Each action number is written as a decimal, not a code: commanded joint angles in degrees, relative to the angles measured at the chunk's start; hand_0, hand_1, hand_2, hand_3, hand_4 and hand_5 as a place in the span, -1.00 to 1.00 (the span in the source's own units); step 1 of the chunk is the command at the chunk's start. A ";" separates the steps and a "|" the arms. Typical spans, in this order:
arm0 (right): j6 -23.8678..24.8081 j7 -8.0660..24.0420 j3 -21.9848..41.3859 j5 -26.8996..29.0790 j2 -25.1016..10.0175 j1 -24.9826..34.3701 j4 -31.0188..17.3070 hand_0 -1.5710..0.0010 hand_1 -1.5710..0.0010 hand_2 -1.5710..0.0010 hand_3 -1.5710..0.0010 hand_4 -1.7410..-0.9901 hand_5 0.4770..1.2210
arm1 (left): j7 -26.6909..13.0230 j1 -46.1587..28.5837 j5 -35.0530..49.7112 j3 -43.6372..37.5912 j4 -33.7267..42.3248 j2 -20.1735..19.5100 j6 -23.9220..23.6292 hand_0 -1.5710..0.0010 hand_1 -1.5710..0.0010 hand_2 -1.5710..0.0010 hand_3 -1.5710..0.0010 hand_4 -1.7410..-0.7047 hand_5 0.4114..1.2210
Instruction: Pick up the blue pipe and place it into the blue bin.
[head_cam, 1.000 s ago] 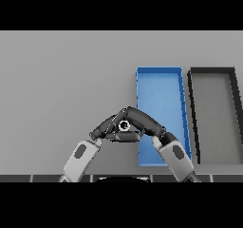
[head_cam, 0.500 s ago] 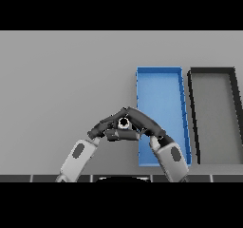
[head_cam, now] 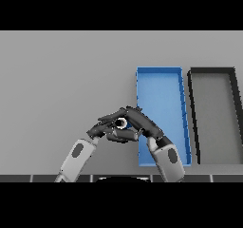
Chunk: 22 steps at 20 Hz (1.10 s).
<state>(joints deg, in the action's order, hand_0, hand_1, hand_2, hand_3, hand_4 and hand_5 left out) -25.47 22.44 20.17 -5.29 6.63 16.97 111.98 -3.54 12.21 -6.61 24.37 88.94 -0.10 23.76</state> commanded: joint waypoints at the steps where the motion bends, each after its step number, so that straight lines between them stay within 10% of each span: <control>1: -0.28 -0.42 -0.25 0.09 0.34 -0.01 -0.40 -1.00 -1.00 -1.00 -1.00 -0.36 1.00 | -1.49 0.08 0.25 -0.06 0.00 0.80 -0.47 0.92 0.92 0.93 0.94 0.48 -0.52; 5: -0.25 0.43 -2.29 1.67 1.99 0.92 0.81 -1.00 -1.00 -1.00 -1.00 -0.35 1.00 | -2.01 -0.38 0.17 -0.13 -0.29 0.78 -1.19 0.97 0.97 0.97 0.98 0.49 -0.71; 10: 1.57 11.62 -8.87 11.65 5.46 8.32 3.23 -1.00 -1.00 -1.00 -1.00 -0.34 1.00 | -3.21 -0.28 0.03 0.02 -0.47 0.75 -1.70 0.99 0.99 0.99 0.99 0.48 -0.81; 16: 15.89 12.03 -18.14 25.15 -7.15 25.65 1.19 -1.00 -1.00 -1.00 -1.00 -0.35 1.00 | -2.19 -1.26 -1.09 0.91 -0.04 0.32 -1.84 1.00 1.00 1.00 1.00 0.52 -0.85; 22: 19.51 12.43 -26.93 21.82 -16.32 29.57 -3.43 -1.00 -1.00 -1.00 -1.00 -0.35 1.00 | -2.69 -2.42 -0.25 0.47 2.73 -1.17 -1.50 1.00 1.00 1.00 1.00 0.53 -0.86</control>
<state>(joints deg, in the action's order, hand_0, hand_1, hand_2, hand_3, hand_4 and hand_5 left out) -6.03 34.92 -6.81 16.42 -9.72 46.52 108.49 -6.19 9.77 -6.85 24.84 91.67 -1.28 22.28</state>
